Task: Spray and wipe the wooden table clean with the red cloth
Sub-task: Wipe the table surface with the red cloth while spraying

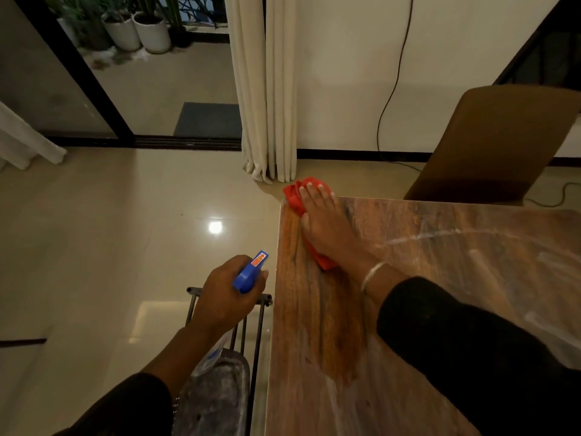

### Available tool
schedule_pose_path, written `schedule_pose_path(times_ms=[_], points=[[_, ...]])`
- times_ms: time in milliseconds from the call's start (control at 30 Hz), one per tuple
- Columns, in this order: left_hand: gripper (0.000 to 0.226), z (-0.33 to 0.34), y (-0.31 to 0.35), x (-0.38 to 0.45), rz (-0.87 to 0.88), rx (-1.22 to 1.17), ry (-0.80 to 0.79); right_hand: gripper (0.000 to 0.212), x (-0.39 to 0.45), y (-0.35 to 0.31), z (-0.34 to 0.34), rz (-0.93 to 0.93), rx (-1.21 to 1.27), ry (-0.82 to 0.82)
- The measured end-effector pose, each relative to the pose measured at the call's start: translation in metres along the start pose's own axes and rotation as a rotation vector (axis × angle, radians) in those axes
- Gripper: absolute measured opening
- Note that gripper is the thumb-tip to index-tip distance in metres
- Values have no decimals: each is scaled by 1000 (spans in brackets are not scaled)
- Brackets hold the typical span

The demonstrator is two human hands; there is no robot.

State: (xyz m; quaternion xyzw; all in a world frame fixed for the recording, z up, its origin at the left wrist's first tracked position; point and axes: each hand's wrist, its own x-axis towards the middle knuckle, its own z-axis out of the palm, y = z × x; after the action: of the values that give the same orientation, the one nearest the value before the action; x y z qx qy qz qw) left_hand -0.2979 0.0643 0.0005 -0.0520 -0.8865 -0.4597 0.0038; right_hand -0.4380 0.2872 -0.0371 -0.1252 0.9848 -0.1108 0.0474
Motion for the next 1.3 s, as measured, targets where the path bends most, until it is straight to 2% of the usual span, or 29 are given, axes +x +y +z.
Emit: schedule_pose_path(times_ms=[167, 233, 333, 367, 500, 567, 700, 833, 900, 1000, 1167, 1233, 1300], points=[[11, -6, 4, 9, 6, 19, 1, 66, -116, -45, 26, -215, 17, -48], [11, -5, 6, 13, 21, 4, -5, 69, -171, -48, 27, -339, -61, -85], [11, -3, 8, 16, 55, 17, -7, 70, -178, -22, 11, -409, -58, -211], [11, -3, 9, 16, 62, 15, -7, 70, -158, -12, 0, -350, -45, -225], [11, 0, 9, 11, 46, 12, -32, 62, -57, 29, -35, 63, -8, -75], [16, 2, 14, 6, 45, -7, -68, 60, -30, 43, -44, 197, 14, -30], [25, 1, 20, 8, 34, -18, -93, 63, -57, 27, -18, 137, 25, 0], [14, 2, 23, 18, 41, 16, -70, 72, -187, 0, 25, -75, -43, 36], [12, 3, 26, 24, 56, 18, -74, 72, -226, 5, 31, -135, -25, -4], [13, 6, 30, 30, 72, 38, -99, 69, -175, 31, 5, -62, -19, -16], [13, 11, 35, 26, 71, 32, -121, 70, -46, 87, -42, 308, 20, 24], [12, 10, 35, 24, 67, 38, -122, 68, -43, 93, -40, 327, 9, 44], [10, 6, 34, 22, 53, 28, -99, 64, -73, 74, -21, 262, 13, 78]])
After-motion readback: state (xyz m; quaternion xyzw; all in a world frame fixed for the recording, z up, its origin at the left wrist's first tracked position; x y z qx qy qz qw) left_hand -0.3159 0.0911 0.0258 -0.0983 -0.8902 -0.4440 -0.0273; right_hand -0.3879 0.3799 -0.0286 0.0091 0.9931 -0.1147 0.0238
